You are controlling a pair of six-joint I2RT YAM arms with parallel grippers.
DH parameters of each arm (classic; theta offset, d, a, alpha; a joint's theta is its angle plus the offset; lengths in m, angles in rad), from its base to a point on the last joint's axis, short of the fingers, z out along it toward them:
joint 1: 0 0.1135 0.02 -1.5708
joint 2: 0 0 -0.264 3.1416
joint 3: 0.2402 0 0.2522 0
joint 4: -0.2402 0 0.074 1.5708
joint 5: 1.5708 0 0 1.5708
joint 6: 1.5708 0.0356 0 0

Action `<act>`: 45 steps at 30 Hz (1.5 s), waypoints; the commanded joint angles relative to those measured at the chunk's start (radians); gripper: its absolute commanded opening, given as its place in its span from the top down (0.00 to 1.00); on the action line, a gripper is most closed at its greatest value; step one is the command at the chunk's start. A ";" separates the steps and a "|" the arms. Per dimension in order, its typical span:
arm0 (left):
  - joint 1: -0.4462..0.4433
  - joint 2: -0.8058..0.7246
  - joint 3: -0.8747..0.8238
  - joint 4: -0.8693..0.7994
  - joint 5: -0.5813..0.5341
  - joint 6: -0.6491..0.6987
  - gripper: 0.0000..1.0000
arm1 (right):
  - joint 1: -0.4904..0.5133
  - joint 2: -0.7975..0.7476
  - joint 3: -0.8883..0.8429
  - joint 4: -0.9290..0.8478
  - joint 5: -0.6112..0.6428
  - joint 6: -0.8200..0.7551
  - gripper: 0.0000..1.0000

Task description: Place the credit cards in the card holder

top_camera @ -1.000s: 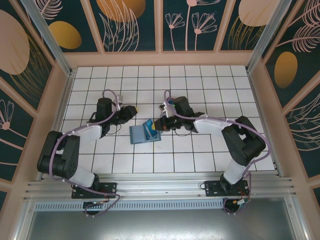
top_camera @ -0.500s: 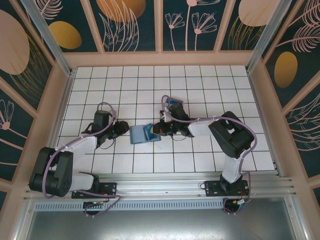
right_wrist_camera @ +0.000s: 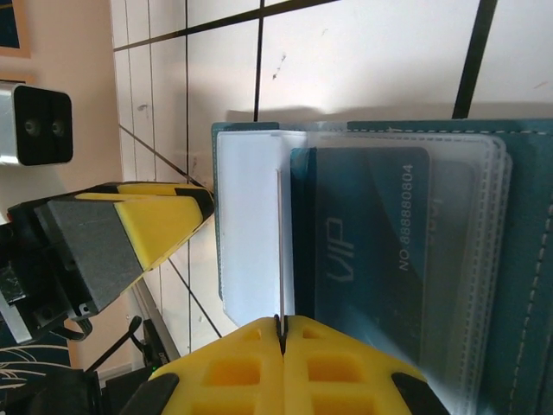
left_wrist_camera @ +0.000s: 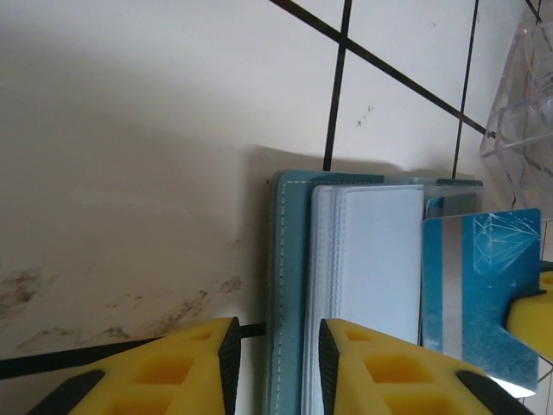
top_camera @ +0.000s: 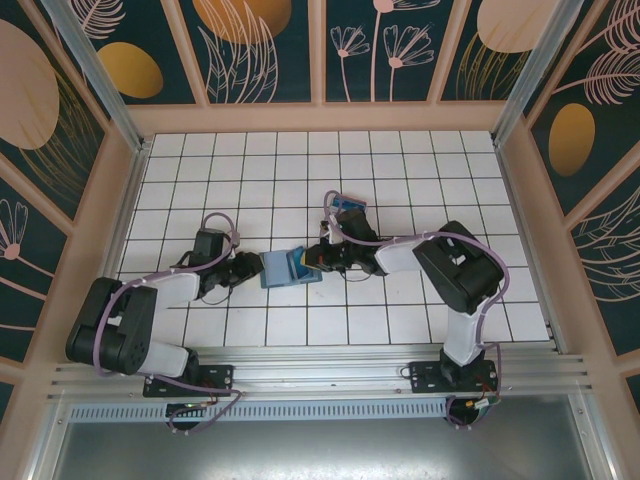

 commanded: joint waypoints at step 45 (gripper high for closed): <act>-0.080 0.064 -0.034 0.106 0.003 -0.063 0.76 | 0.046 0.036 -0.038 0.083 0.210 0.034 0.98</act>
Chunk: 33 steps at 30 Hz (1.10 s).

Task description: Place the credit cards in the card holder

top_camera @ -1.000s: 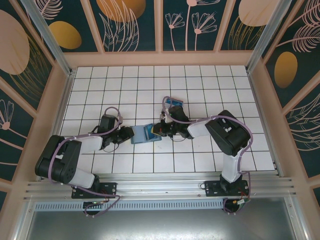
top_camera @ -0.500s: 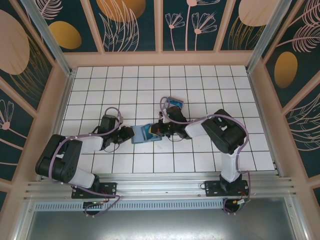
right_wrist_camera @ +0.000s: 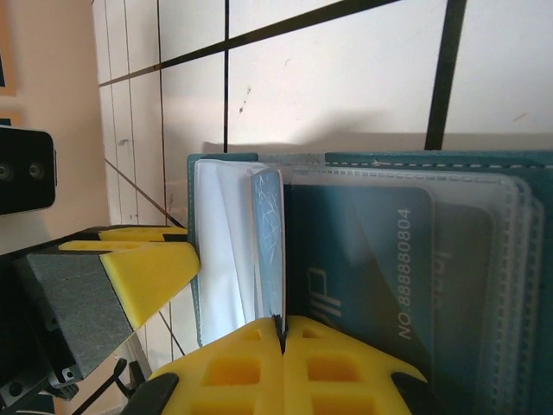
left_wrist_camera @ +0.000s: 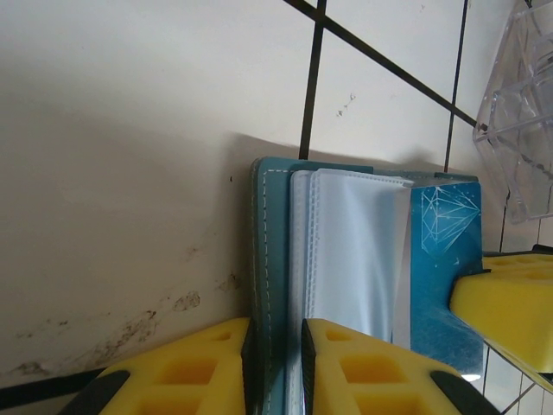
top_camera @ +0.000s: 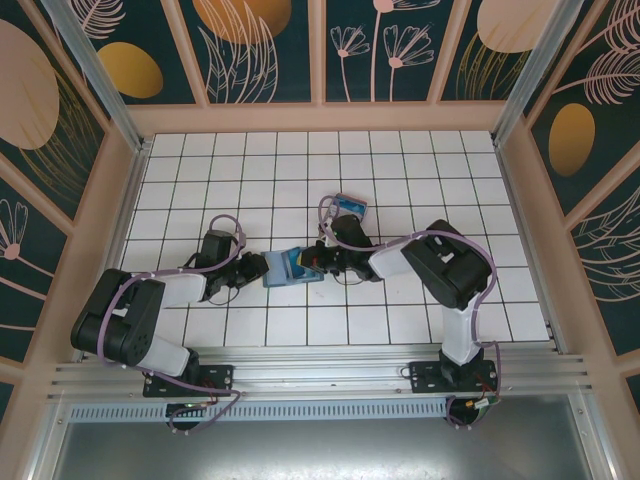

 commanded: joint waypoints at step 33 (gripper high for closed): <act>-0.029 -0.001 -0.008 0.000 0.019 -0.012 0.77 | 0.108 0.018 0.109 -0.183 0.178 -0.129 0.97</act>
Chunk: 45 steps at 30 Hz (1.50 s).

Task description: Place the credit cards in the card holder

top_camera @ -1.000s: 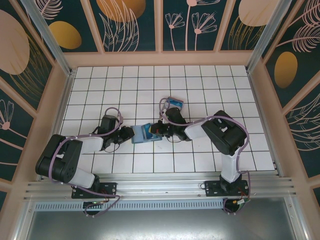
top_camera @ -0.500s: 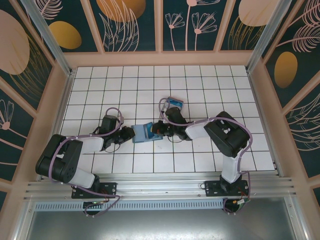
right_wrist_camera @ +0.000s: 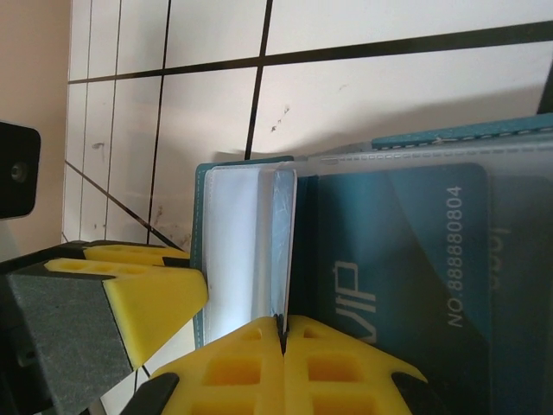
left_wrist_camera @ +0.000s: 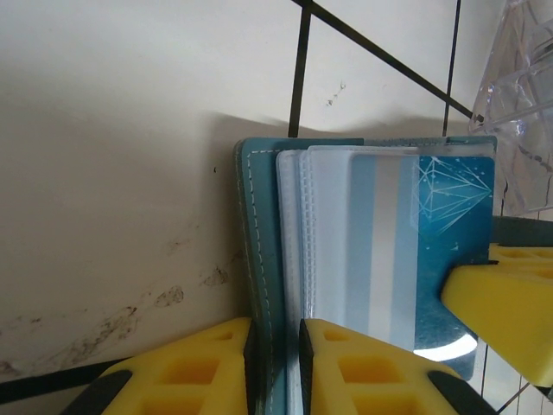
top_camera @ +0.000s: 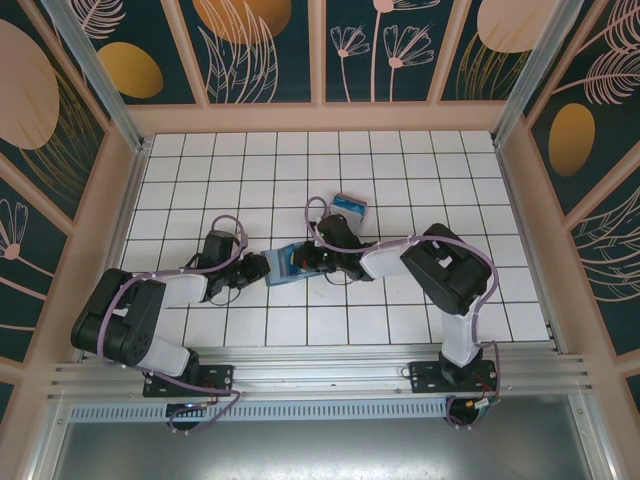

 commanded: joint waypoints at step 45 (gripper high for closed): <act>-0.017 0.021 0.014 -0.018 0.019 0.005 0.77 | 0.033 0.043 0.210 -0.386 0.129 -0.238 0.81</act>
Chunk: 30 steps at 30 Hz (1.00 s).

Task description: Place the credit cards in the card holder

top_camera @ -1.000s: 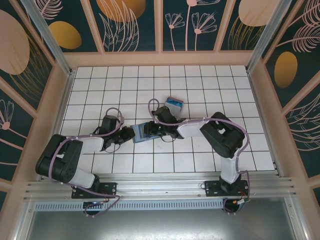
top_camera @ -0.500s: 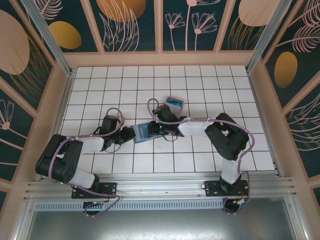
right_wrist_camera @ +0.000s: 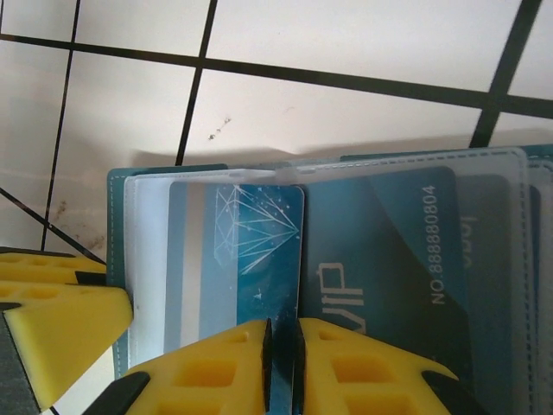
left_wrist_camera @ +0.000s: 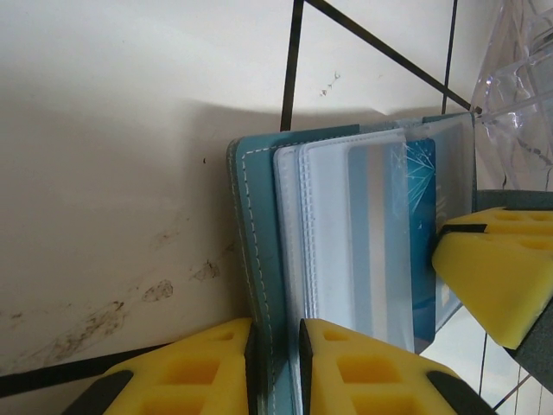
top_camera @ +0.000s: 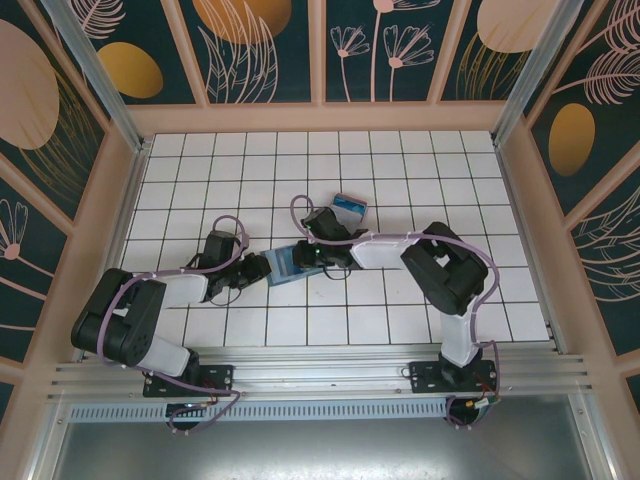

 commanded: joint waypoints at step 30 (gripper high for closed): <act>-0.010 0.018 0.031 -0.049 -0.010 0.031 0.77 | -0.102 -0.293 -0.124 -0.156 0.140 -0.106 0.61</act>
